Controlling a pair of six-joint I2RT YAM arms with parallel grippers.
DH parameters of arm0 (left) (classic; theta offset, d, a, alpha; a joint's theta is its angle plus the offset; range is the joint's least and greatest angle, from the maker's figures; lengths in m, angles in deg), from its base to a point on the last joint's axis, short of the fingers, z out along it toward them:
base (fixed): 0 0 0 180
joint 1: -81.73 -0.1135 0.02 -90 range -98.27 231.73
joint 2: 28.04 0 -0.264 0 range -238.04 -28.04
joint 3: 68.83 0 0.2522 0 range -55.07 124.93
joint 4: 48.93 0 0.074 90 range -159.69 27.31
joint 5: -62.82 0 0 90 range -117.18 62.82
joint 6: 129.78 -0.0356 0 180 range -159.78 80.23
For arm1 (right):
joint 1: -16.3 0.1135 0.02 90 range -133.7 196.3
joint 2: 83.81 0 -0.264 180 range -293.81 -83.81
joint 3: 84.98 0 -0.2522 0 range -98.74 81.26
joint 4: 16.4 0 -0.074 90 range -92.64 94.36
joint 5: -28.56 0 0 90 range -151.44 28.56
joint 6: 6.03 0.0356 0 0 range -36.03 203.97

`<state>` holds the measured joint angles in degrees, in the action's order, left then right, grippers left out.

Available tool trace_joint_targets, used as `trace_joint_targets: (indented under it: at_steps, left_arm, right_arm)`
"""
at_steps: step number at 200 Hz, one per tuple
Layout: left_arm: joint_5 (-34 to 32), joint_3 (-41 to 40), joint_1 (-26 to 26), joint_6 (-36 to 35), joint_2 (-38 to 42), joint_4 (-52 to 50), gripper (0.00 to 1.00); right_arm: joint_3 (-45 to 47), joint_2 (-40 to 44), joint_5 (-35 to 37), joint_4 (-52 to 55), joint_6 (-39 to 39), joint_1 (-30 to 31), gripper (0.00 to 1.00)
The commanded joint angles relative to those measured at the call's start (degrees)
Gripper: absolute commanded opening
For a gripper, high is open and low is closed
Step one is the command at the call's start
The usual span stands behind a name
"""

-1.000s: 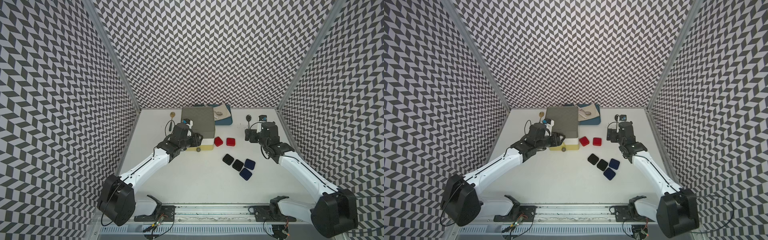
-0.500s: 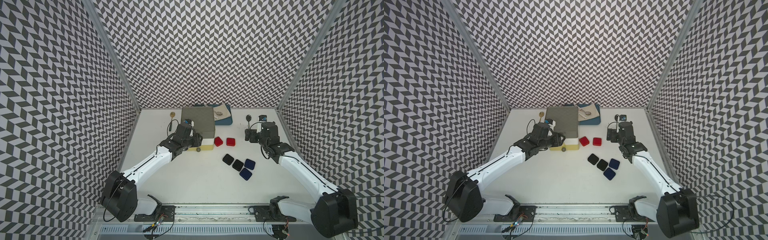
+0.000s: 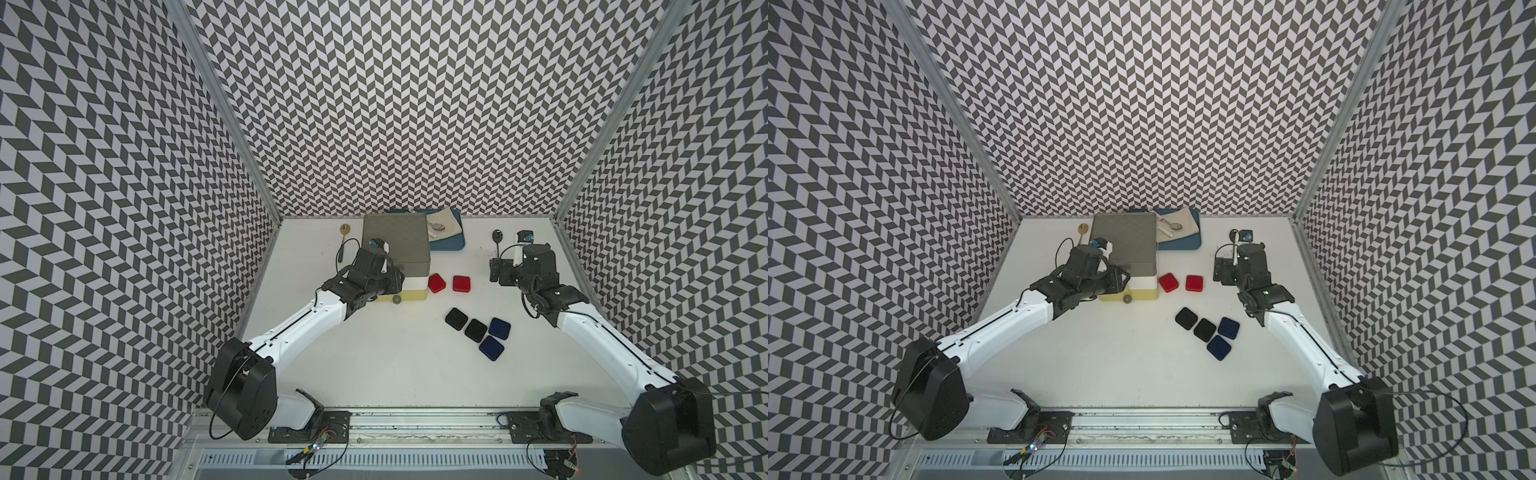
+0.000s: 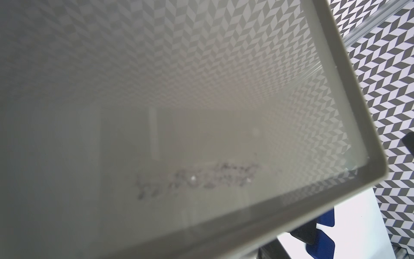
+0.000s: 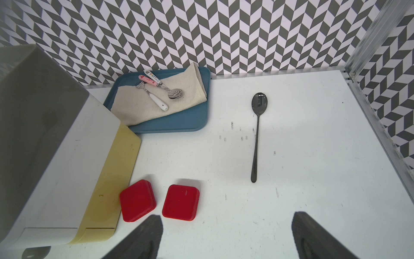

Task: Place the brooch boxes into the drawer by color
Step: Open the drawer in the storage box.

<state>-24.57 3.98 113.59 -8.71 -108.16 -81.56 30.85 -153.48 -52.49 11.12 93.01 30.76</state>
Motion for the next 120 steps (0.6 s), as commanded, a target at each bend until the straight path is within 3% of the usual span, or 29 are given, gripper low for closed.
trace_joint_targets:
  at_steps: [1,24,39,62,82,120]
  left_arm:
    - [-2.0,2.11,-0.13,-0.34,-0.39,0.77,0.44]
    - [-2.05,2.47,-0.13,-0.52,-0.9,0.61,0.44]
    - [-2.0,2.49,-0.13,-0.57,-1.09,0.5,0.34]
    - [-2.12,2.39,-0.13,-0.57,-0.82,0.33,0.31]
    - [-2.61,2.22,-0.02,-0.69,-0.07,0.33,0.22]
    - [-2.82,2.16,0.0,-0.92,0.74,-0.11,0.2]
  right_arm:
    - [-0.74,-0.47,-0.44,-1.1,-0.24,0.31,0.94]
    - [-1.0,-0.69,-0.6,-1.01,-0.29,0.31,0.94]
    - [-1.18,-0.74,-0.69,-0.84,-0.42,0.31,0.94]
    - [-1.35,-0.8,-0.87,-0.66,-0.42,0.36,0.94]
    - [-1.27,-0.78,-1.08,-0.66,-0.29,0.32,0.94]
    - [-1.18,-0.88,-1.41,-0.58,-0.16,0.4,0.94]
